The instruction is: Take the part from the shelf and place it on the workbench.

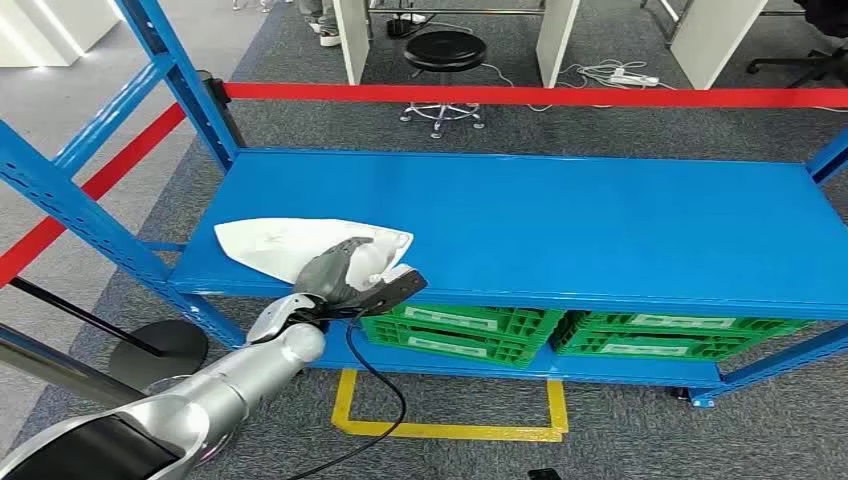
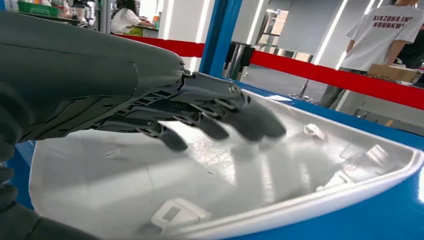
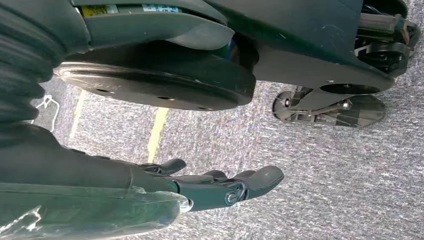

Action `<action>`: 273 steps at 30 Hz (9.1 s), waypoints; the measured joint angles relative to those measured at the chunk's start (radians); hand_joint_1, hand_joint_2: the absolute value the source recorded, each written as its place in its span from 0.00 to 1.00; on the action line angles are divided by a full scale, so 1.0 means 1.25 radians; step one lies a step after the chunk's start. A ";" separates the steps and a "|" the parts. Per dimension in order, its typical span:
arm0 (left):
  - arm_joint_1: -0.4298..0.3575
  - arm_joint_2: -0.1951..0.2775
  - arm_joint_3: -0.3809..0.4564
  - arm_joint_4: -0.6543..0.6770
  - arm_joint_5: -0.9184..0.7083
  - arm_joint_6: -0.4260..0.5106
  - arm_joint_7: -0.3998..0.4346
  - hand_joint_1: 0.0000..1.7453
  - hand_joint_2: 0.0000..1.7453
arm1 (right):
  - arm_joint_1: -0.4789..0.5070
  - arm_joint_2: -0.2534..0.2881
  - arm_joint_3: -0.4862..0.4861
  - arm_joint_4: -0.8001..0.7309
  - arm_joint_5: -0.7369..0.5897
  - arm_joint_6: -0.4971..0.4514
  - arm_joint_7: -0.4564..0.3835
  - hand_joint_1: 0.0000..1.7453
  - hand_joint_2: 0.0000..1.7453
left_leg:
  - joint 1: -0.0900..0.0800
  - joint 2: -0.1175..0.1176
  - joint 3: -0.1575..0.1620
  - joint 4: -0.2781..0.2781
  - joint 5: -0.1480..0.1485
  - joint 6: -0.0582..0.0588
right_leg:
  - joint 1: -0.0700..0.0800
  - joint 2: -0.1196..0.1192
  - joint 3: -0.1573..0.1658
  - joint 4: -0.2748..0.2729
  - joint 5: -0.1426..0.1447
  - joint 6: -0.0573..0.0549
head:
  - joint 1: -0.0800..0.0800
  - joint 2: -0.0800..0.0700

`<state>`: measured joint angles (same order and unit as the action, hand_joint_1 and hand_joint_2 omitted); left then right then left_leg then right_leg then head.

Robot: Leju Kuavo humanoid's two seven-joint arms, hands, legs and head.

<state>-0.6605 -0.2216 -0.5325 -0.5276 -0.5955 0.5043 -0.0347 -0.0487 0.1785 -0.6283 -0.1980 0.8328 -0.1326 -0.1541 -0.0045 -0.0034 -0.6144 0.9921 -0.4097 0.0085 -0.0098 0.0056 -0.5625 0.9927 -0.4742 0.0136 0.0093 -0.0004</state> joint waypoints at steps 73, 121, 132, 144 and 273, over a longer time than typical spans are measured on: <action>0.040 0.076 0.039 -0.417 0.472 -0.093 -0.150 1.00 1.00 | 0.002 0.000 0.006 0.001 0.000 -0.027 -0.005 0.00 1.00 | 0.000 0.000 -0.001 0.000 0.000 0.000 | 0.000 0.000 -0.001 0.000 0.000 0.000 | 0.000 0.000; 0.148 0.143 0.020 -0.769 0.440 0.000 -0.306 1.00 1.00 | 0.004 0.000 0.006 0.001 0.001 -0.028 -0.016 0.00 1.00 | 0.000 0.000 -0.001 0.000 0.000 0.000 | 0.000 0.000 -0.001 0.000 0.000 0.000 | 0.000 0.000; 0.168 0.142 0.012 -0.773 0.585 -0.091 -0.244 1.00 1.00 | 0.005 0.000 0.006 0.002 -0.002 -0.034 -0.019 0.00 1.00 | 0.000 0.000 -0.001 0.000 0.000 0.000 | 0.000 0.000 -0.002 0.000 0.000 0.000 | 0.000 0.000; 0.178 0.148 -0.013 -0.773 0.562 -0.092 -0.243 1.00 1.00 | 0.009 0.000 0.006 0.002 -0.013 -0.032 -0.040 0.00 1.00 | 0.000 0.000 -0.001 0.000 0.000 0.000 | 0.000 0.000 -0.002 0.000 0.000 0.000 | 0.000 0.000; 0.240 0.184 -0.044 -0.839 0.509 -0.143 -0.219 1.00 1.00 | 0.055 0.036 -0.082 -0.095 -0.062 -0.034 -0.179 0.00 1.00 | 0.004 0.003 0.100 -0.007 -0.086 0.010 | 0.002 -0.009 -0.073 0.008 0.065 0.015 | -0.011 0.000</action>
<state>-0.3602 0.0084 -0.5870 -1.5763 0.0412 0.3250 -0.3087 0.0196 0.2237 -0.7309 -0.3170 0.7552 -0.1745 -0.3773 0.0010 0.0003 -0.4888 0.9839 -0.5174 0.0216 -0.0076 -0.0057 -0.6536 1.0023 -0.3925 0.0319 -0.0049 -0.0004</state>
